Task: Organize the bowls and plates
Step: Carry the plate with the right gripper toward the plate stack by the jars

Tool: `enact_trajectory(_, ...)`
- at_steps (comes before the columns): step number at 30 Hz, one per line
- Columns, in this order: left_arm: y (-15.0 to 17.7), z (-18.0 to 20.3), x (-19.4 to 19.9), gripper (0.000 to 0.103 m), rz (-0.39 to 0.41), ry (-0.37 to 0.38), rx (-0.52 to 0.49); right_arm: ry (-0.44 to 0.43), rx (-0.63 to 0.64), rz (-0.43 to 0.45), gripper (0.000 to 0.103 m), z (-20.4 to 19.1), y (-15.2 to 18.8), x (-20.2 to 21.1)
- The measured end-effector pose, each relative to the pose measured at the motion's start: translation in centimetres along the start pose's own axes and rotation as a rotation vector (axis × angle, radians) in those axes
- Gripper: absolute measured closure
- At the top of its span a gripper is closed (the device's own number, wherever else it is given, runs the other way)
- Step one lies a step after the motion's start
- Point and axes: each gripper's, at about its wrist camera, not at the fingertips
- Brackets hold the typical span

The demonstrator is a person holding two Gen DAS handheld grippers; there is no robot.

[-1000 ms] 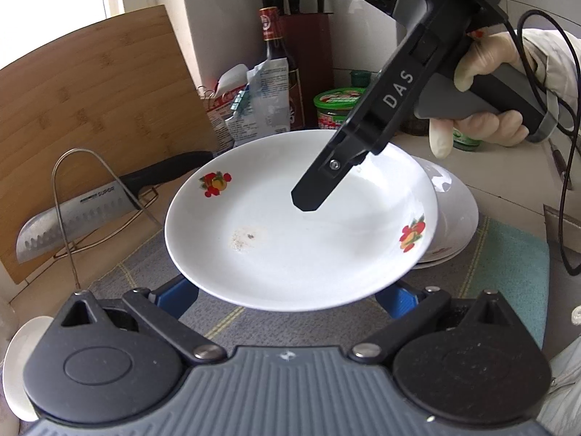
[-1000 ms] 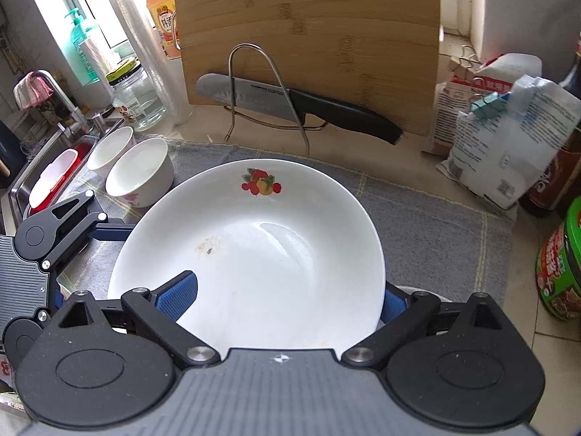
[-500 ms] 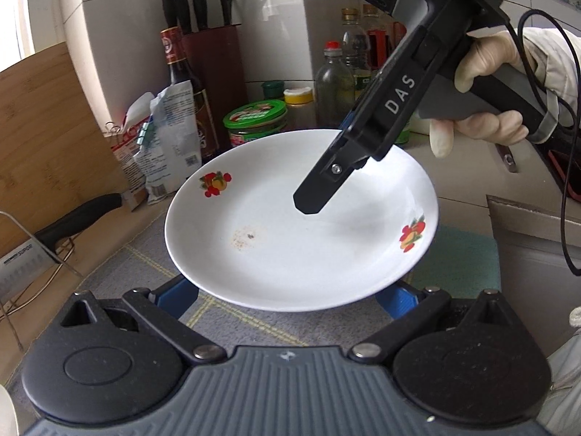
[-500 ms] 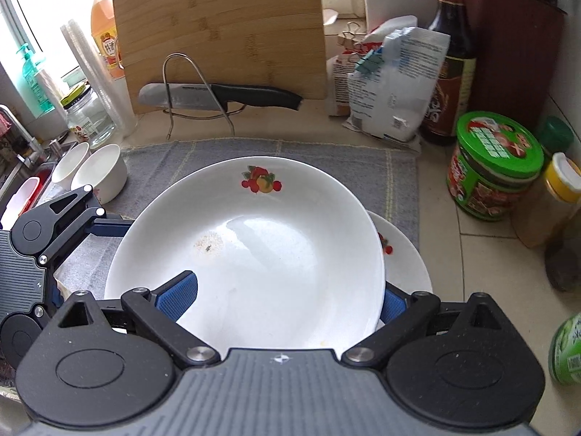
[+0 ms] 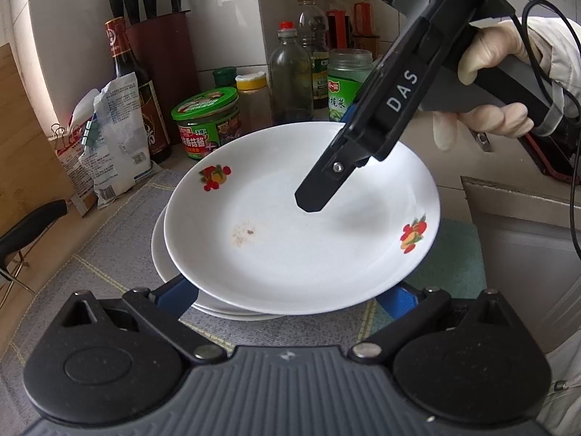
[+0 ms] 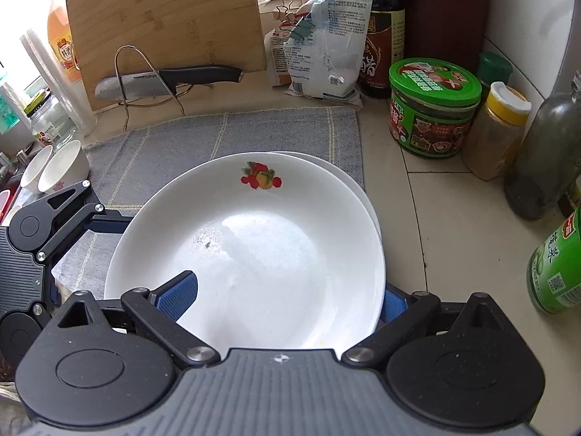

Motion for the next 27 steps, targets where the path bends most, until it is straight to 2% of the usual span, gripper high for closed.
enact_trajectory(27, -1.7, -1.1, -3.1, 0.001, -0.073, 0.066, -0.031, 0.036, -0.052, -0.025, 0.002, 1.9, 0.4, -0.5)
Point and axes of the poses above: each gripper's, at about its wrist camera, not at the fingertips, and x roughly against the way its jaws point, z to its right, y to its underside, and after that the axes turned 12 degrees about x, right-handed
